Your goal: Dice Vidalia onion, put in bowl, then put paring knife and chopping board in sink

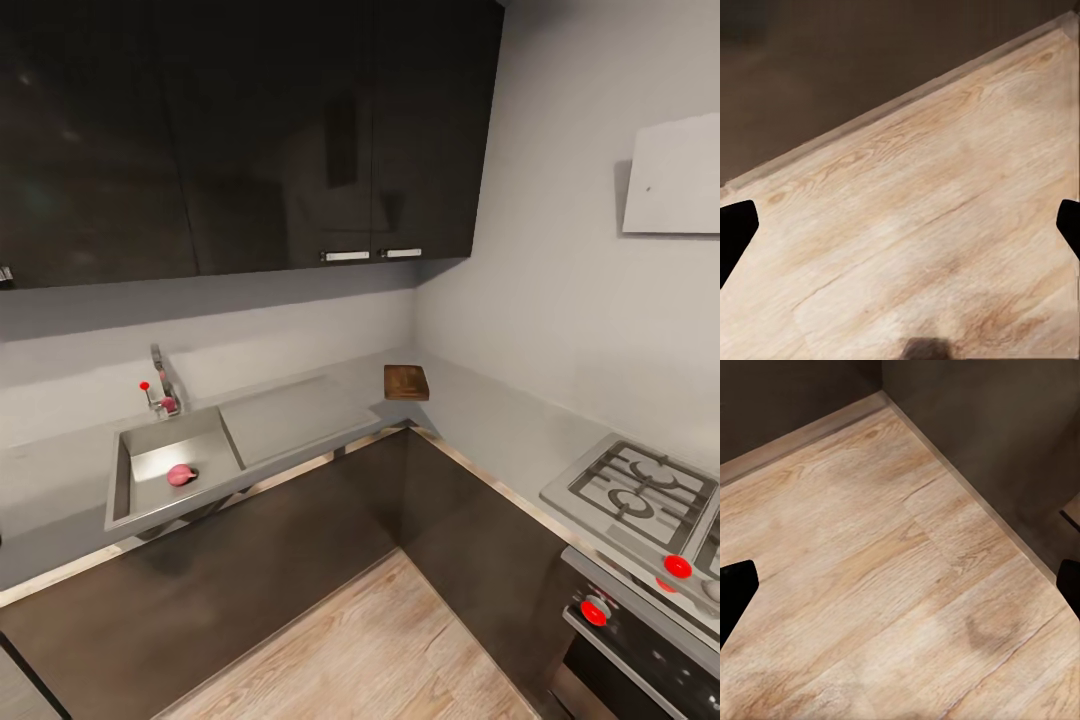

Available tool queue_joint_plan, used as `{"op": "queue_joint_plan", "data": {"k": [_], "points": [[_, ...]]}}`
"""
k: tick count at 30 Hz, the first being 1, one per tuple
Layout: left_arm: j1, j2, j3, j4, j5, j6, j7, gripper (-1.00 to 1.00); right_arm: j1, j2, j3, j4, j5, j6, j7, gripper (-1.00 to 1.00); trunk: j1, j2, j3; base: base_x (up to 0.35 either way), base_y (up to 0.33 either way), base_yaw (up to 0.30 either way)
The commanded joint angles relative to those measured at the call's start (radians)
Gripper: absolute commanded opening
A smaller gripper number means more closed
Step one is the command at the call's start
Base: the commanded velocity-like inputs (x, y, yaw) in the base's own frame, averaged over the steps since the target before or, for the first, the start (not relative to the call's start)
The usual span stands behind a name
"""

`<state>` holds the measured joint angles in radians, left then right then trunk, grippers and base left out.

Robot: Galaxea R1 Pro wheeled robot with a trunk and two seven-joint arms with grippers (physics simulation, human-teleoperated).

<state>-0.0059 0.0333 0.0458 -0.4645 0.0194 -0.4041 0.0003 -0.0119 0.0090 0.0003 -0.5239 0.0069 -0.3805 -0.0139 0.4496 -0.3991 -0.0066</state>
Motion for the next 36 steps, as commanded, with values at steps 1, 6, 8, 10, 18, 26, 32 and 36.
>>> {"op": "queue_joint_plan", "data": {"k": [1,6,8,10,18,26,32,36], "points": [[0.000,-0.007,0.000,-0.043,0.002,-0.005,0.001,1.00,0.000,0.000,0.000,0.001,0.001,-0.003,-0.001,1.00,0.000,-0.001,-0.001,0.000,0.000,0.000],[0.012,-0.024,-0.003,-0.340,0.001,0.037,0.004,1.00,0.000,0.000,0.000,0.001,0.001,-0.003,-0.001,1.00,0.000,-0.001,-0.001,0.000,0.000,0.000],[0.055,-0.025,-0.004,-0.452,0.001,0.090,0.003,1.00,0.000,0.000,0.000,0.001,0.001,-0.003,-0.001,1.00,0.000,-0.001,-0.001,0.000,0.000,0.000],[0.167,-0.025,-0.004,-0.629,0.000,0.164,0.002,1.00,0.000,0.000,0.000,0.000,0.000,-0.003,-0.001,1.00,0.000,-0.001,-0.001,0.000,0.000,0.000],[0.399,-0.008,-0.004,-0.873,-0.001,0.192,-0.002,1.00,0.000,0.000,0.000,-0.001,0.001,-0.003,-0.001,1.00,0.000,-0.001,-0.001,0.000,0.000,0.000],[0.427,0.017,-0.004,-0.814,0.003,0.158,0.000,1.00,0.000,0.001,-0.001,-0.012,0.000,-0.004,-0.001,1.00,0.000,-0.001,-0.001,0.000,0.000,0.000],[0.428,0.017,-0.003,-0.785,0.004,0.159,0.000,1.00,0.000,0.008,0.001,-0.212,0.001,0.011,-0.008,1.00,0.000,-0.001,-0.001,0.000,0.000,0.000],[0.428,0.016,-0.004,-0.781,0.005,0.161,0.001,1.00,-0.001,0.012,0.003,-0.476,0.001,0.206,-0.031,1.00,0.000,-0.001,-0.001,0.000,0.000,0.000]]}}
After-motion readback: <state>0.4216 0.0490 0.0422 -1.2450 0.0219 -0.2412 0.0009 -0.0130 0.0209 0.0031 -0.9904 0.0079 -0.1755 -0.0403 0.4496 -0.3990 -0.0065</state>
